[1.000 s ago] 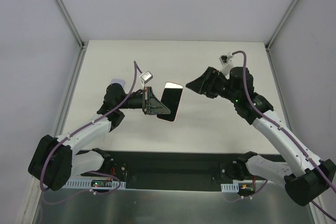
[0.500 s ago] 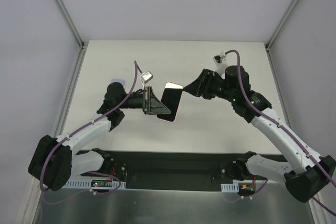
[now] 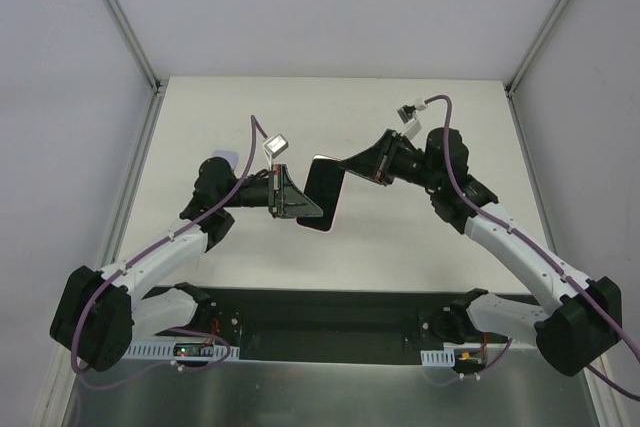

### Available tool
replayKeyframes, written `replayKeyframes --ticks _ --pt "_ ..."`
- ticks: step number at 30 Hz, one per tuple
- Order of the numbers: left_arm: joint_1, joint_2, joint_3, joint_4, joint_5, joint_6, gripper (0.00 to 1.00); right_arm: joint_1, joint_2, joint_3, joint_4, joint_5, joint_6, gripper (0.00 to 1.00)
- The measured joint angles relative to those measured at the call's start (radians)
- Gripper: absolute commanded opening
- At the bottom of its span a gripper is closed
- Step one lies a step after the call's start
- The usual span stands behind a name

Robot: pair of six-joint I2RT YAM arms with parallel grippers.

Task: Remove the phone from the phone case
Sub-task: Remove the phone case from the phone.

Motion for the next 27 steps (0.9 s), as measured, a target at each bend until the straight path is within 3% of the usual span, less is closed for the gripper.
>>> replayKeyframes --ticks 6,10,17,21,27 --pt "0.006 -0.018 0.007 -0.006 0.002 0.004 0.00 -0.023 0.001 -0.092 0.214 -0.051 0.142 0.01" --pt "0.010 -0.014 0.035 -0.023 0.010 0.031 0.00 -0.035 0.035 -0.176 0.475 -0.077 0.311 0.01" --pt "0.039 0.033 0.146 0.014 0.016 0.035 0.00 -0.037 0.231 -0.201 1.011 -0.010 0.703 0.01" --pt "0.043 0.044 0.180 0.014 0.021 0.036 0.00 -0.013 0.285 -0.201 1.138 0.064 0.831 0.01" --pt "0.046 0.038 0.243 0.016 0.040 0.078 0.00 0.030 0.324 -0.115 1.199 0.122 0.919 0.01"
